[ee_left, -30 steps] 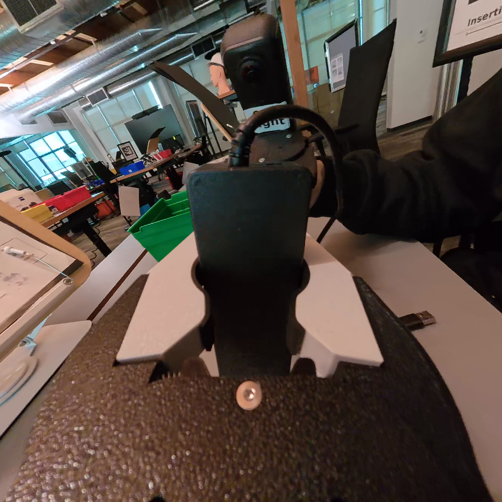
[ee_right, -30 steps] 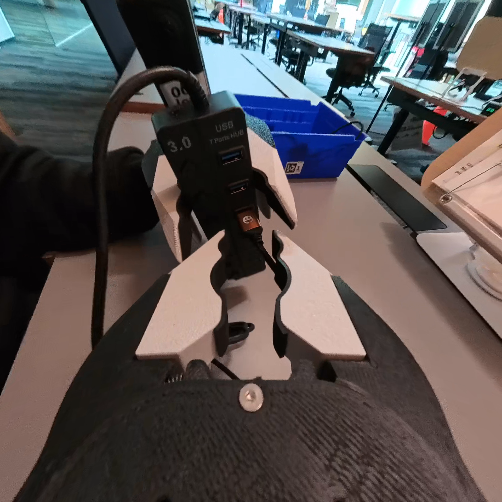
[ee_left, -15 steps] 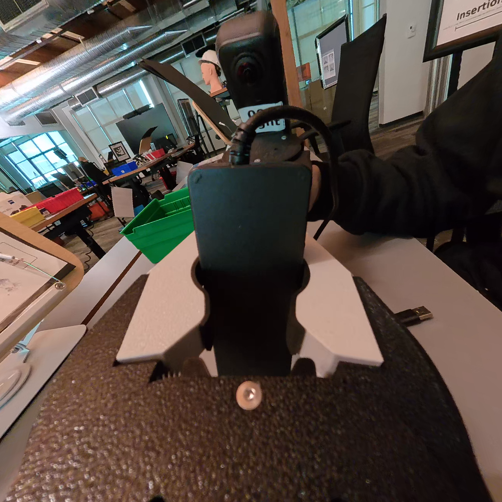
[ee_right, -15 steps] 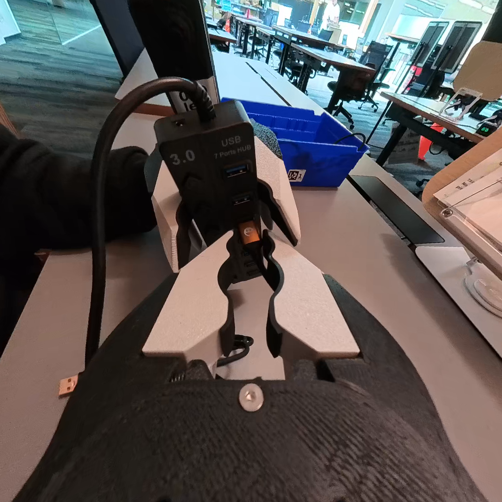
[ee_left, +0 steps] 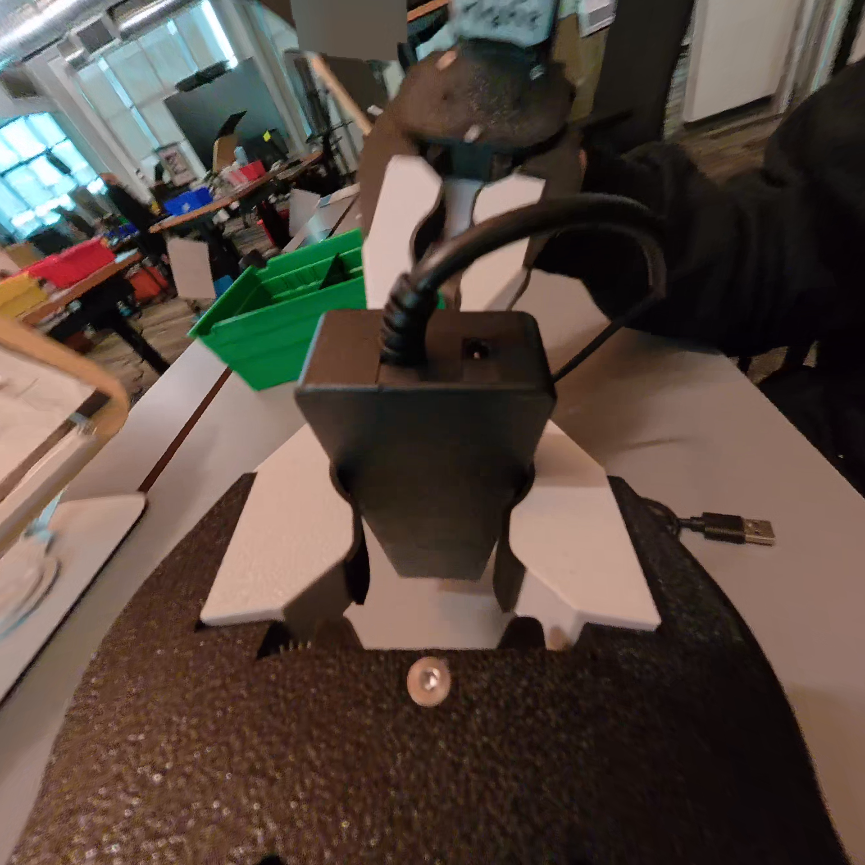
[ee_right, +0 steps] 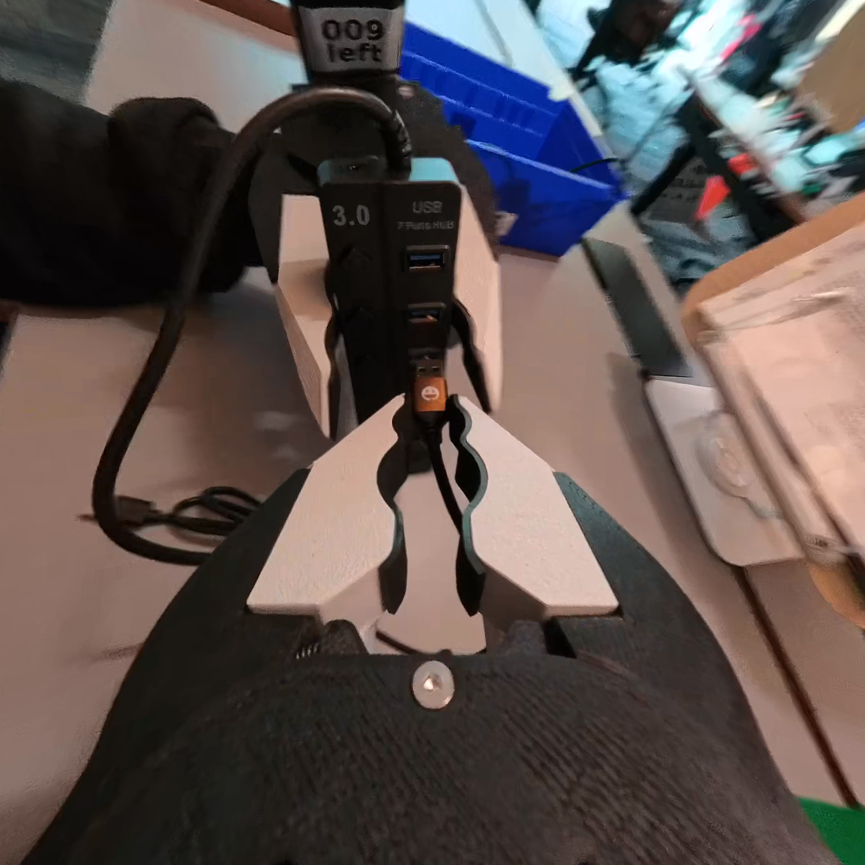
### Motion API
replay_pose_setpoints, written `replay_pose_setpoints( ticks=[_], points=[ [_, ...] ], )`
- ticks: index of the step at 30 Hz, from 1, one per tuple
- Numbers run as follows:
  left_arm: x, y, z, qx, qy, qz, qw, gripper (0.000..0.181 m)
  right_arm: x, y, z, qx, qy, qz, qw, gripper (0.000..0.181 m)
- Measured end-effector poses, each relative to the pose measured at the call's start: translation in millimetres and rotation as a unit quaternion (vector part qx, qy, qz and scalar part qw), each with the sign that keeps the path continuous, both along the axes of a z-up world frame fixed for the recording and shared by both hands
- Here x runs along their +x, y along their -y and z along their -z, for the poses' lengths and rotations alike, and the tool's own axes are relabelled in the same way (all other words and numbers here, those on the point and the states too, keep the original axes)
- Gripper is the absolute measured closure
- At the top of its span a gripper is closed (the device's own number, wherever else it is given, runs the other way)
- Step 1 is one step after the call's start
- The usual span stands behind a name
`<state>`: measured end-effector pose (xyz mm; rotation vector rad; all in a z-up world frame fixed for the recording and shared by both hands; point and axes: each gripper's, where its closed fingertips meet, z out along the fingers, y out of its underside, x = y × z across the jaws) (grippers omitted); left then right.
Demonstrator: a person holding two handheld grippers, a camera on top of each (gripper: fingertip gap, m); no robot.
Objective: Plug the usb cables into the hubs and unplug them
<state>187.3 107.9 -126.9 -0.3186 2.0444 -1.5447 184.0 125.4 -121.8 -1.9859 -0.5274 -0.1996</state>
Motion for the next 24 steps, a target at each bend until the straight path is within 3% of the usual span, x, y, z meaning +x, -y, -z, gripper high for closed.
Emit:
replay_pose_setpoints(
  ticks=[1, 4, 8, 10, 14, 19, 24],
  points=[
    [2.8, -10.0, 2.8, -0.005, -0.011, -0.014, 1.0, 0.12, 7.5, 2.3, -10.2, 0.028, 0.004, 0.014, 0.999, 0.167],
    [1.2, -15.0, -5.1, -0.037, 0.004, -0.006, 0.999, 0.12, 8.0, 12.0, -40.6, 0.094, -0.084, -0.005, 0.992, 0.167],
    [3.0, -16.8, -10.2, -0.047, 0.014, -0.013, 0.999, 0.12, 43.2, 32.1, -36.8, 0.07, -0.022, 0.062, 0.995, 0.167],
    [7.5, -24.1, -11.6, -0.049, 0.018, -0.035, 0.998, 0.12, 68.9, 56.8, -62.8, 0.11, 0.015, 0.124, 0.986, 0.167],
    [7.8, -36.7, -27.0, -0.081, 0.037, -0.054, 0.995, 0.12, 108.0, 142.3, -135.4, 0.254, 0.043, 0.246, 0.935, 0.168],
    [8.0, -37.7, -27.4, -0.085, 0.036, -0.055, 0.994, 0.119, 149.1, 208.9, -154.2, 0.236, 0.095, 0.322, 0.912, 0.167],
    [7.6, -35.9, -27.0, -0.086, 0.035, -0.051, 0.994, 0.12, 180.2, 237.4, -183.6, 0.243, 0.117, 0.345, 0.899, 0.168]
  ],
)
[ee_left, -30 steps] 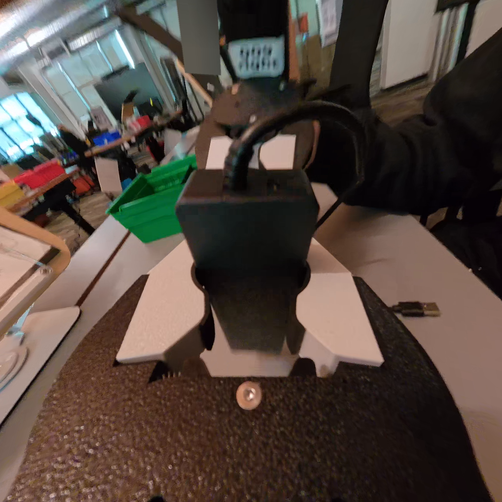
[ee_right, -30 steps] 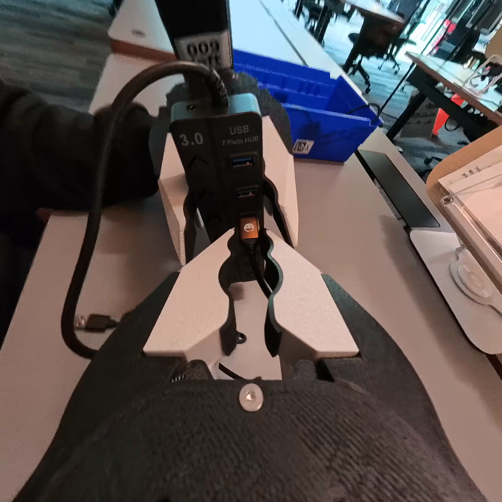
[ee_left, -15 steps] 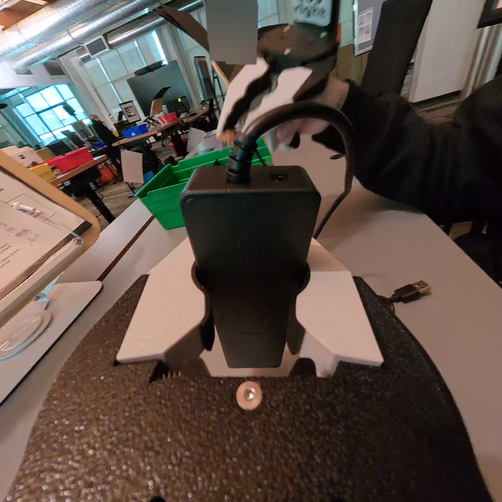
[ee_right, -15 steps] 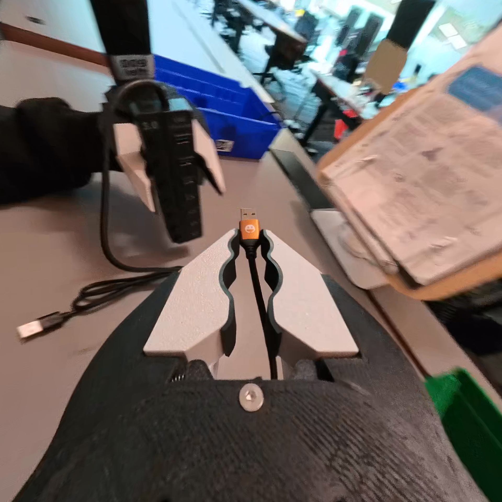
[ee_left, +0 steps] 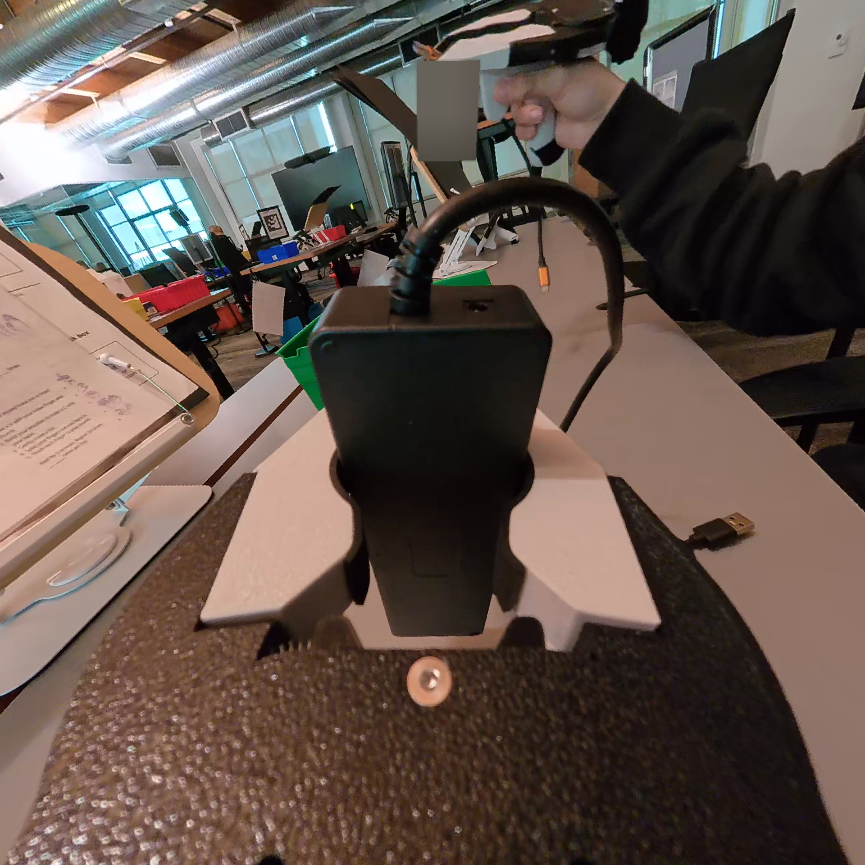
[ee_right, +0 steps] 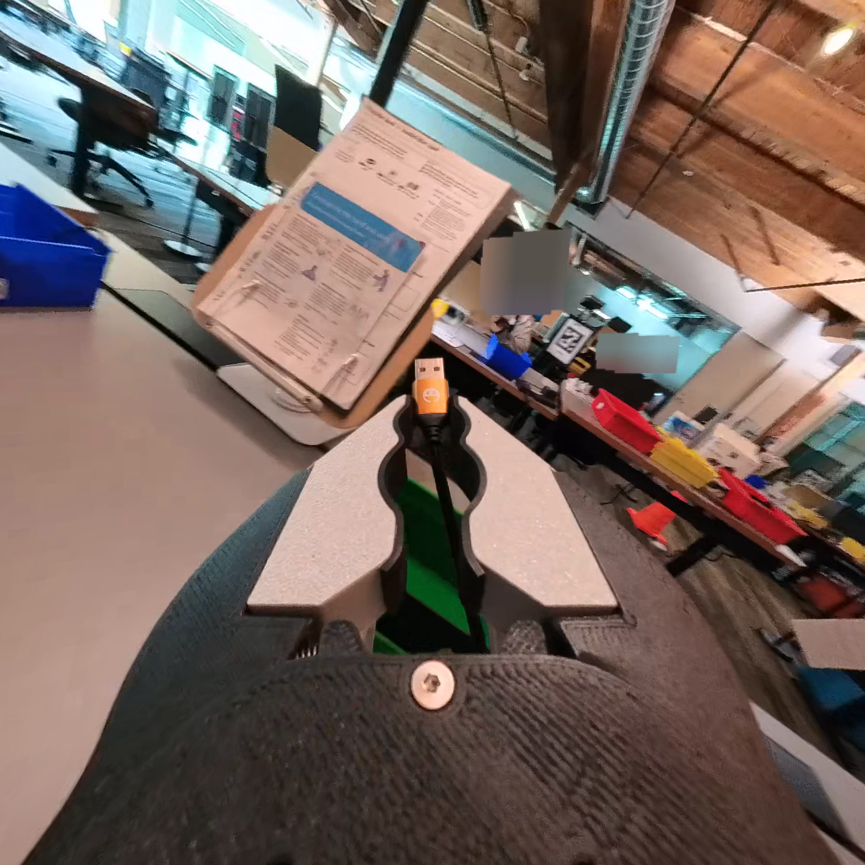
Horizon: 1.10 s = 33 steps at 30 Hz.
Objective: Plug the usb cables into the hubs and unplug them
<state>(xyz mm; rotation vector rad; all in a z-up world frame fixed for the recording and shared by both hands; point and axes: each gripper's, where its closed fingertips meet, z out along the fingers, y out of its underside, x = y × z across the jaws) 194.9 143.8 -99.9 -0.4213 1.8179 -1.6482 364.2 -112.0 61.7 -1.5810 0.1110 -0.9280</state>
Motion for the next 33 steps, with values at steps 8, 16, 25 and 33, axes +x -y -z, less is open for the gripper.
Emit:
replay_pose_setpoints(
  ticks=[8, 16, 25, 33],
  points=[
    [2.6, 5.5, 11.1, 0.01, -0.016, 0.01, 1.0, 0.12, 84.3, 0.5, 32.0, 0.012, -0.007, 0.064, 0.998, 0.167],
    [1.6, 2.6, 9.1, 0.002, -0.015, 0.011, 1.0, 0.12, 91.9, -21.6, 182.8, -0.179, -0.155, -0.018, 0.971, 0.168],
    [2.6, 5.4, 13.0, 0.006, -0.021, 0.014, 1.0, 0.12, 118.2, 20.3, 242.2, -0.402, -0.162, 0.091, 0.896, 0.144],
    [-3.7, 13.1, 3.8, -0.016, -0.013, 0.038, 0.999, 0.12, -29.3, -100.1, 175.0, -0.18, -0.152, -0.143, 0.961, 0.117]
  ],
)
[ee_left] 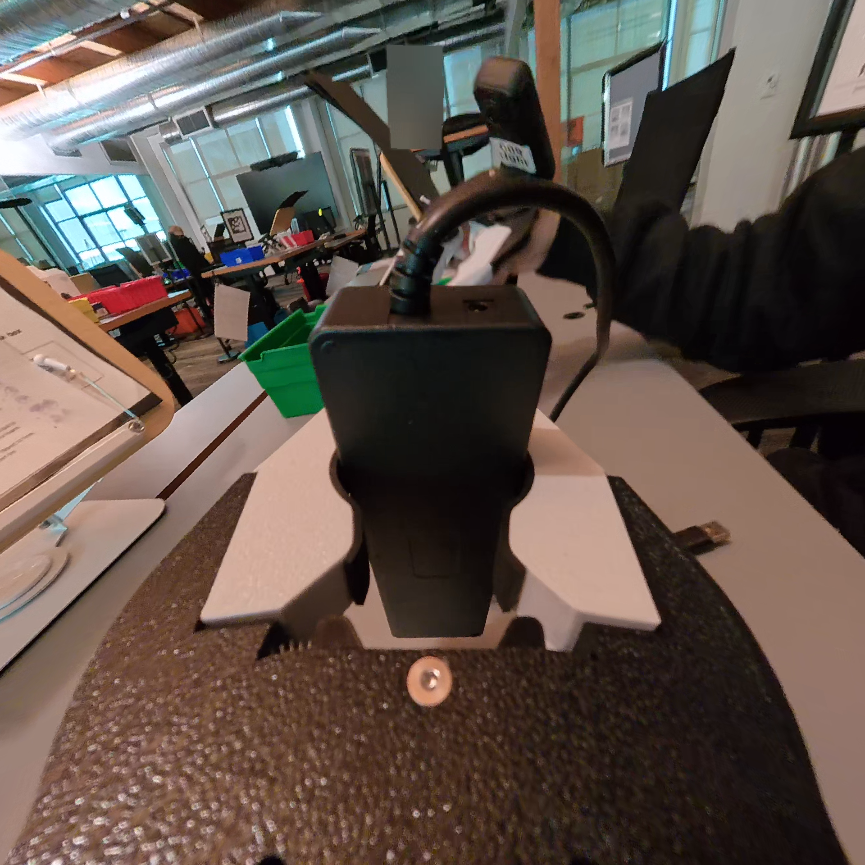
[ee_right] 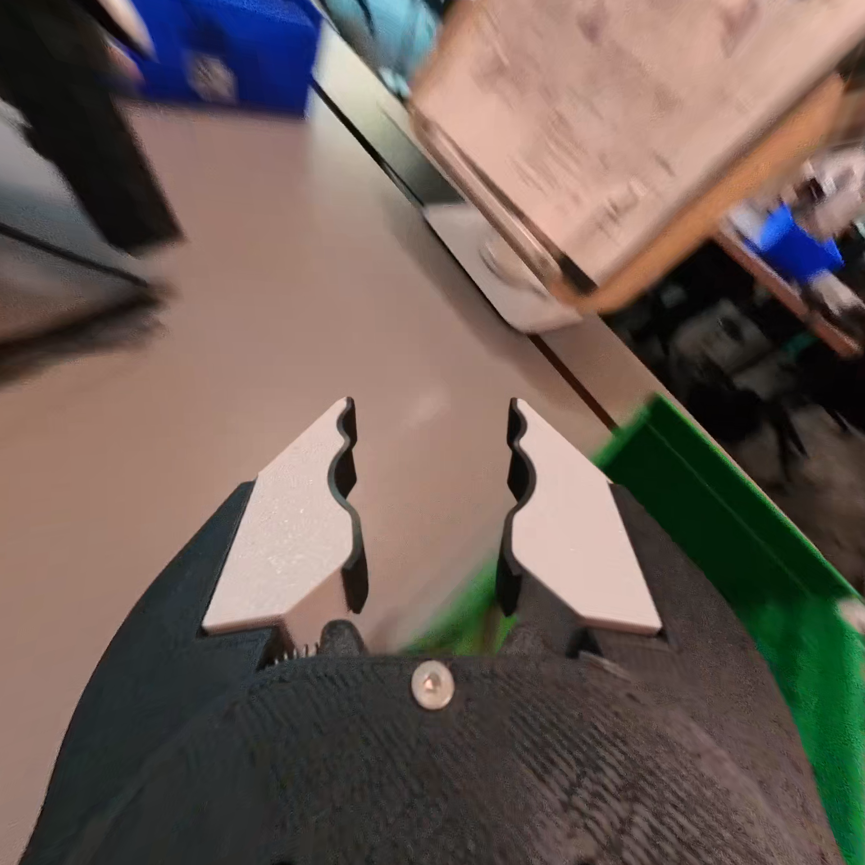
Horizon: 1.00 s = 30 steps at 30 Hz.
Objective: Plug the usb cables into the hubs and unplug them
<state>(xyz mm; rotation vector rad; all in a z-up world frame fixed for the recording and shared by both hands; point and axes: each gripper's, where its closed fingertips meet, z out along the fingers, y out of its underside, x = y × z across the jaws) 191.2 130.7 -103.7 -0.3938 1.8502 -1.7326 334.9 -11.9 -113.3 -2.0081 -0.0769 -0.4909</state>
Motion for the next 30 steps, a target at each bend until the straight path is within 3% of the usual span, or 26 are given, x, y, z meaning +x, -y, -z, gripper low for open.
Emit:
replay_pose_setpoints(
  ticks=[5, 9, 12, 15, 24, 30],
  points=[
    [-16.8, 11.1, -23.5, -0.047, 0.028, 0.048, 0.997, 0.12, -111.0, -91.9, 14.2, 0.067, -0.074, -0.138, 0.985, 0.105],
    [-22.2, 18.4, -23.7, -0.041, 0.029, 0.065, 0.997, 0.12, -150.3, -143.6, 27.2, 0.063, -0.118, -0.204, 0.97, 0.094],
    [-26.2, 23.9, -22.9, -0.037, 0.03, 0.081, 0.996, 0.12, -161.3, -169.4, 29.1, 0.056, -0.112, -0.225, 0.966, 0.092],
    [-25.7, 25.4, -20.3, -0.027, 0.031, 0.078, 0.996, 0.12, -173.4, -179.7, 22.3, 0.063, -0.105, -0.256, 0.959, 0.102],
    [-26.5, 20.0, -22.3, -0.033, 0.032, 0.075, 0.996, 0.12, -187.1, -190.3, 24.8, 0.078, -0.087, -0.281, 0.953, 0.13],
    [-26.2, 13.0, -31.3, -0.045, 0.039, 0.055, 0.997, 0.113, -180.4, -188.3, 17.5, 0.087, -0.058, -0.277, 0.955, 0.13]
  ],
)
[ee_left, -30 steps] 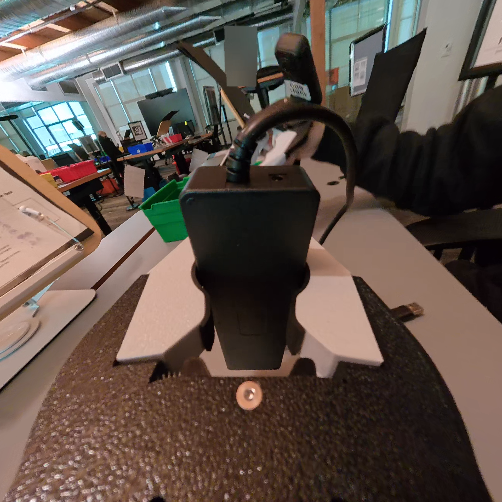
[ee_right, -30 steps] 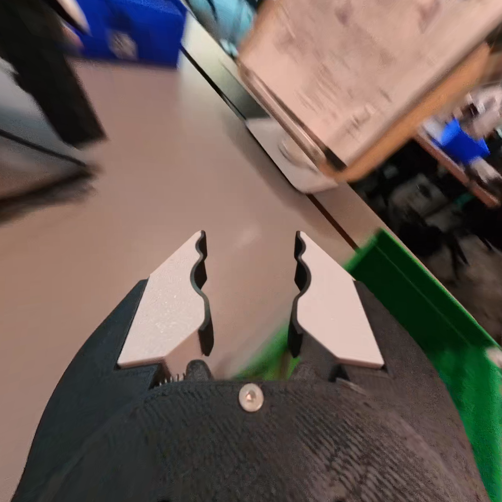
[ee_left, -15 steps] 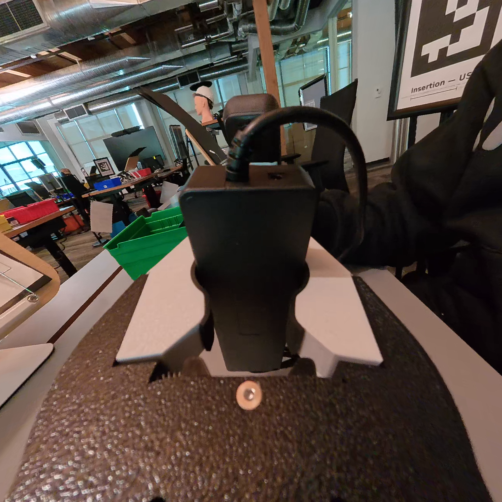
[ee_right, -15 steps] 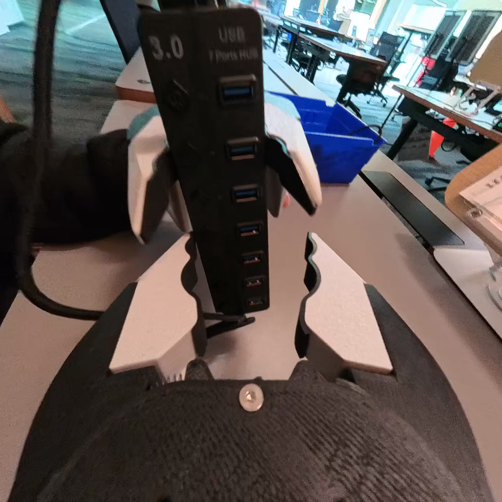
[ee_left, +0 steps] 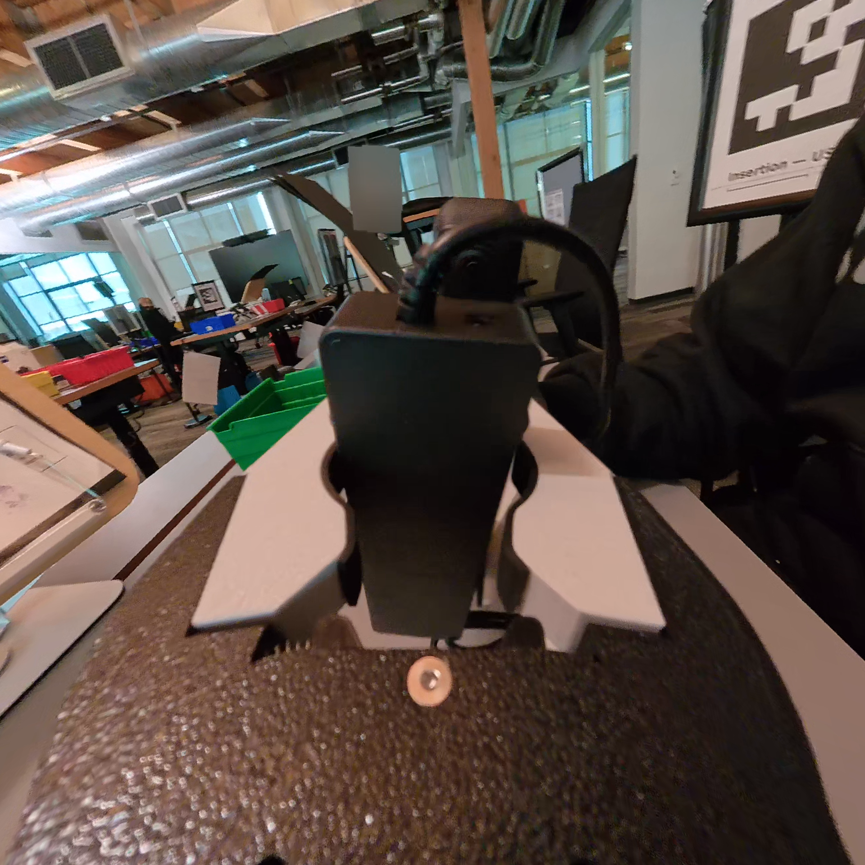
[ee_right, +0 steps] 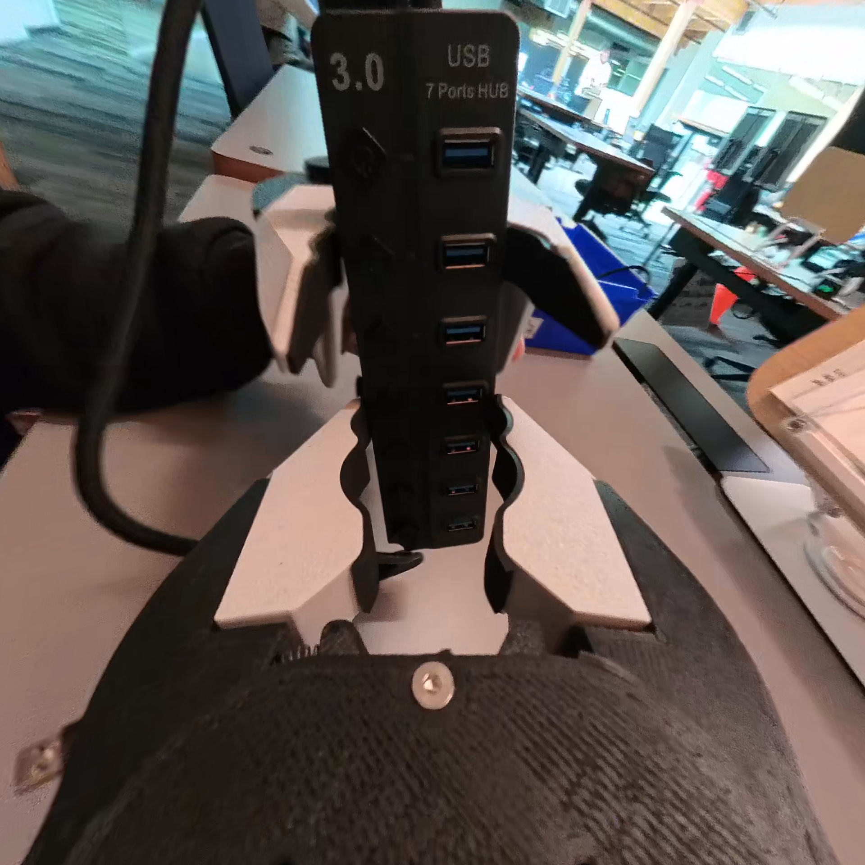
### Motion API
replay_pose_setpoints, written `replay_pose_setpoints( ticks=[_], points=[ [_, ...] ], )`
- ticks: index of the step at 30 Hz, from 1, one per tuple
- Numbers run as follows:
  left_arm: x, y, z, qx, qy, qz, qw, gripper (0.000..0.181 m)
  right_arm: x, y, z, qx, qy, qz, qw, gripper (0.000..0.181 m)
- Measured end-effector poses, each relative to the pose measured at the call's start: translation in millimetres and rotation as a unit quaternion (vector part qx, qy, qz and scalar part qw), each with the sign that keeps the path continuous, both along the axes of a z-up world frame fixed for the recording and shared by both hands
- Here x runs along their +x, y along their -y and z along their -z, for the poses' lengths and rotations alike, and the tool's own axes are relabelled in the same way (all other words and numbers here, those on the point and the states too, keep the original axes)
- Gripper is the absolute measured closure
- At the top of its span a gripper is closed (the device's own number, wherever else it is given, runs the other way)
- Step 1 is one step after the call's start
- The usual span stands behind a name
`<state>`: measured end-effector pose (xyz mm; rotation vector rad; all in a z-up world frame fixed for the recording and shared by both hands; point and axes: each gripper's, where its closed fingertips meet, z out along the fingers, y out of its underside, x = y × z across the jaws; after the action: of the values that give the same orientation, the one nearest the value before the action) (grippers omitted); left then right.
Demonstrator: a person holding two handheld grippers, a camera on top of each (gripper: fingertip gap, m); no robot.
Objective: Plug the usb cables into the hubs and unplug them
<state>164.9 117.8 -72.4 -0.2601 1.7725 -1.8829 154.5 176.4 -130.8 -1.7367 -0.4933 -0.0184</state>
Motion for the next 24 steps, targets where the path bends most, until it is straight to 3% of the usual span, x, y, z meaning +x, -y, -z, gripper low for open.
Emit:
replay_pose_setpoints(
  ticks=[1, 4, 8, 14, 17, 20, 24],
  points=[
    [1.7, -2.2, -0.9, -0.003, 0.002, -0.009, 1.0, 0.102, 7.5, 1.1, -0.1, 0.0, 0.009, 0.014, 1.0, 0.13],
    [8.8, -13.6, -4.0, 0.001, 0.031, -0.064, 0.997, 0.09, 36.1, 10.8, -14.2, 0.031, 0.0, 0.061, 0.998, 0.13],
    [14.8, -30.4, -14.5, -0.033, 0.043, -0.106, 0.993, 0.087, 88.4, 47.3, -61.1, 0.076, 0.036, 0.13, 0.988, 0.13],
    [23.6, -43.3, -13.6, -0.058, 0.027, -0.13, 0.989, 0.097, 192.3, 126.1, -190.7, 0.057, 0.167, 0.267, 0.948, 0.13],
    [24.6, -41.0, -10.8, -0.053, 0.022, -0.127, 0.99, 0.1, 237.5, 162.5, -254.2, 0.034, 0.207, 0.301, 0.93, 0.13],
    [26.0, -39.4, -7.6, -0.052, 0.015, -0.123, 0.991, 0.102, 293.2, 201.8, -286.1, -0.025, 0.256, 0.359, 0.897, 0.13],
    [28.7, -37.8, -2.7, -0.055, 0.005, -0.118, 0.992, 0.104, 372.3, 261.0, -282.7, -0.136, 0.353, 0.466, 0.8, 0.13]
  ],
)
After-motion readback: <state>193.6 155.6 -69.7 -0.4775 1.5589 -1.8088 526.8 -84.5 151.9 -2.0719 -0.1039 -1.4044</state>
